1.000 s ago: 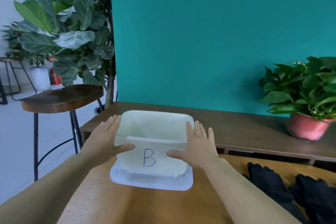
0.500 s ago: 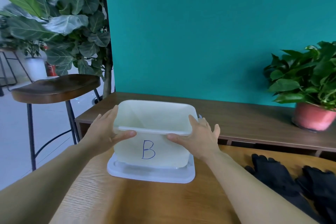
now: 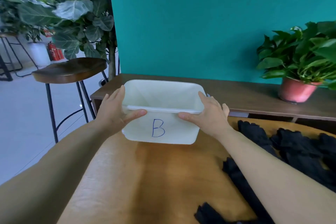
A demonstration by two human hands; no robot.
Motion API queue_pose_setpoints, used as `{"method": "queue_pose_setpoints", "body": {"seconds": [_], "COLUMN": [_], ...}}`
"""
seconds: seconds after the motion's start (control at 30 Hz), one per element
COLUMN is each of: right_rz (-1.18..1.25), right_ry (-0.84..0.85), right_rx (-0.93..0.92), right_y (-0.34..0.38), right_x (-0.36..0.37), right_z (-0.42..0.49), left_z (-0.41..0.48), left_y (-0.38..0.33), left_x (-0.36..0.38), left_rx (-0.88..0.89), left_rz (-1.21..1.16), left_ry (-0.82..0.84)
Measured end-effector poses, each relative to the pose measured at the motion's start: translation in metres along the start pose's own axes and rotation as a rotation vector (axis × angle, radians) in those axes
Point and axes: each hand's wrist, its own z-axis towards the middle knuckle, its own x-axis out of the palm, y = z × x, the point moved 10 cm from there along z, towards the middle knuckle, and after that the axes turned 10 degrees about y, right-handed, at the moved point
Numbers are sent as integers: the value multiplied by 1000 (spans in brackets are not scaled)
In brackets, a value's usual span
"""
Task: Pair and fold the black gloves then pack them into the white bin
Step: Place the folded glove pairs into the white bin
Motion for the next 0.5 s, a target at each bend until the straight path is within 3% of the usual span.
{"method": "queue_pose_setpoints", "body": {"seconds": [0.5], "right_rz": [-33], "right_ry": [79], "right_rx": [-50], "right_y": [-24], "right_x": [6], "right_z": [-122], "left_z": [-154], "left_y": [-32], "left_x": [18], "left_rx": [-71], "left_rz": [22], "left_ry": [-20]}}
